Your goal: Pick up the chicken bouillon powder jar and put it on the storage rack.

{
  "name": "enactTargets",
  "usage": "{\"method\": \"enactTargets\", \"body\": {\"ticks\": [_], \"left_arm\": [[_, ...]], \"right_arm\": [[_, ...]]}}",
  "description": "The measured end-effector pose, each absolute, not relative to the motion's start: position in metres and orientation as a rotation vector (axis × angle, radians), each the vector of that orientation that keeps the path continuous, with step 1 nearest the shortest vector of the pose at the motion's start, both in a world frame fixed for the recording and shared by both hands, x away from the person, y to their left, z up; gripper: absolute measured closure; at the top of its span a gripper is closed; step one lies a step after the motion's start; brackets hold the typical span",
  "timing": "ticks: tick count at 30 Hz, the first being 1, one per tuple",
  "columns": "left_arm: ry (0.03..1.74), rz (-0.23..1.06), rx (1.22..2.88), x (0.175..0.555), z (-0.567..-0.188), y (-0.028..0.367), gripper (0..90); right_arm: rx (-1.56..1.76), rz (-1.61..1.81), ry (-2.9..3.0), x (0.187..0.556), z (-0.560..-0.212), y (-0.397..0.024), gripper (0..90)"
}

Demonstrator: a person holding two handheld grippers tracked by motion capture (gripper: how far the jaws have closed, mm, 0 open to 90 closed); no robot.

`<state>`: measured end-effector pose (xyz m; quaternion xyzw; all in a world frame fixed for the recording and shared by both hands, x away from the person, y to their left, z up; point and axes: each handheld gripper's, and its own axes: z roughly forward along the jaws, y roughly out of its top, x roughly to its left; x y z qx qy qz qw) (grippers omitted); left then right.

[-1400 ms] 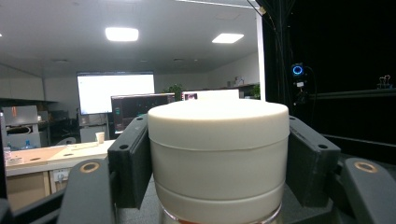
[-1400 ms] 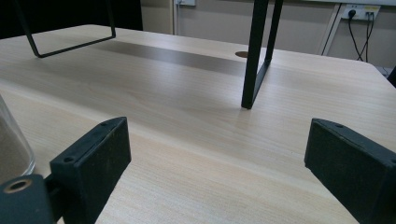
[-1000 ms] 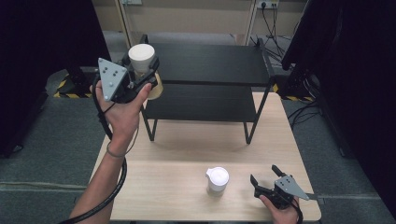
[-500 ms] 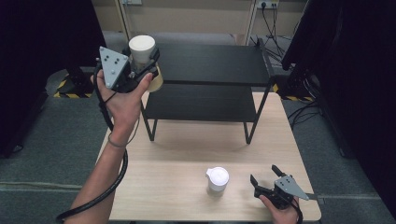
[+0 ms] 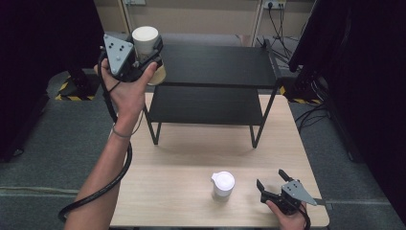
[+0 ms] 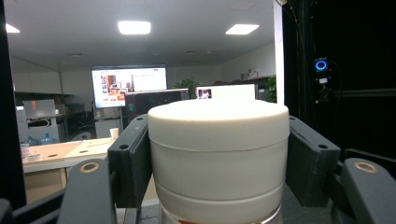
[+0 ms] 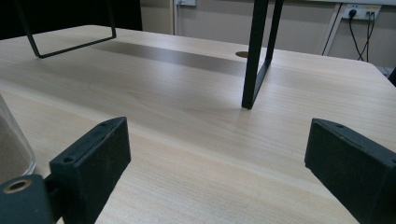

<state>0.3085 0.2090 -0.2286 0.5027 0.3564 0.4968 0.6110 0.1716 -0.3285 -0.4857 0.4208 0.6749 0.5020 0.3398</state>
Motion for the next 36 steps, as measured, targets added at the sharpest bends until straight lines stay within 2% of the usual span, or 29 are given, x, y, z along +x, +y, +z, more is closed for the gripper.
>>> {"method": "enactTargets", "body": {"ticks": [24, 27, 29, 31, 36], "left_arm": [[0.881, 1.127, 1.174, 0.329, -0.229, 0.212, 32.7], [0.881, 1.121, 1.172, 0.328, -0.227, 0.212, 28.7], [0.875, 1.13, 1.163, 0.327, -0.227, 0.211, 20.6], [0.868, 1.129, 1.155, 0.325, -0.227, 0.211, 16.7], [0.865, 1.152, 1.163, 0.316, -0.228, 0.207, 13.1]], "right_arm": [[1.091, 1.303, 1.762, 0.172, -0.485, -0.328, 7.2], [1.088, 1.3, 1.764, 0.172, -0.485, -0.328, 7.2], [1.088, 1.301, 1.763, 0.172, -0.485, -0.328, 7.2], [1.091, 1.303, 1.762, 0.172, -0.485, -0.328, 7.2], [1.088, 1.301, 1.763, 0.172, -0.485, -0.328, 7.1]]}}
